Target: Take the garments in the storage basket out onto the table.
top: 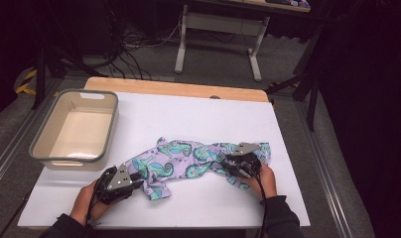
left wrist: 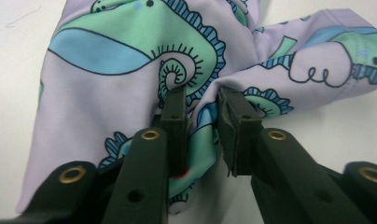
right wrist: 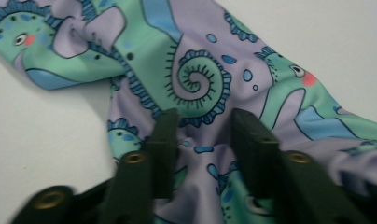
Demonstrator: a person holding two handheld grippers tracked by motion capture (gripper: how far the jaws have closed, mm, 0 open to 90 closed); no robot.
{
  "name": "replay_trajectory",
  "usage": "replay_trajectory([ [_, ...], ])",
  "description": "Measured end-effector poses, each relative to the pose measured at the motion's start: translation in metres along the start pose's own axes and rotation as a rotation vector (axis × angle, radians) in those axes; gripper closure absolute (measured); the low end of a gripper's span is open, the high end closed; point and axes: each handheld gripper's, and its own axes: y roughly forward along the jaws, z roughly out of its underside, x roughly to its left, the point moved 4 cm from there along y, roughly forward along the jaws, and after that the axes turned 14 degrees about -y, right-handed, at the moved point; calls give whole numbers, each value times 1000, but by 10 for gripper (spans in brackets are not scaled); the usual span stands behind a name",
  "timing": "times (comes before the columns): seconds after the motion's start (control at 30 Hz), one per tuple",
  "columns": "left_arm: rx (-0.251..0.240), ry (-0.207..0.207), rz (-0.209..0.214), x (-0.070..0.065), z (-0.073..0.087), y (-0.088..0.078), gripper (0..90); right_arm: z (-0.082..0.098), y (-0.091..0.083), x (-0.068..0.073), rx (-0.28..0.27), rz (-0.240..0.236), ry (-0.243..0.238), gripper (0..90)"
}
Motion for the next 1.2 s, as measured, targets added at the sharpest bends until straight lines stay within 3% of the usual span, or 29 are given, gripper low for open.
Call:
replay_trajectory([
  [0.13,3,26,-8,1,-6,7,731,-2,0,4,-2,-19,-15,841],
  [0.3,0,53,-10,4,-19,20,788,-4,-2,6,-11,-17,-21,856],
  [0.43,-7,80,-8,4,-31,33,795,-9,-9,10,-54,-36,-27,856],
  [0.57,-13,121,-49,8,-47,50,807,-16,-15,19,-92,-42,-41,861],
  [0.73,-22,83,-61,20,-56,57,808,-28,-19,34,-121,-77,-77,864],
  [0.87,-20,74,-67,22,-56,54,808,-35,-20,48,-131,-106,-111,864],
  [0.97,-27,83,-88,22,-57,43,780,-46,-21,69,-148,-151,-160,864],
  [1.03,-58,83,-81,20,-59,30,772,-49,-21,74,-151,-162,-175,864],
  [1.07,-77,69,-74,19,-59,23,739,-53,-20,85,-152,-182,-204,864],
  [1.1,-104,51,-69,18,-61,17,739,-53,-20,85,-152,-182,-204,864],
  [1.13,-129,35,-63,17,-61,10,662,-57,-19,95,-150,-199,-229,864],
  [1.2,-166,29,-65,14,-64,-1,617,-59,-18,100,-149,-205,-240,864],
])
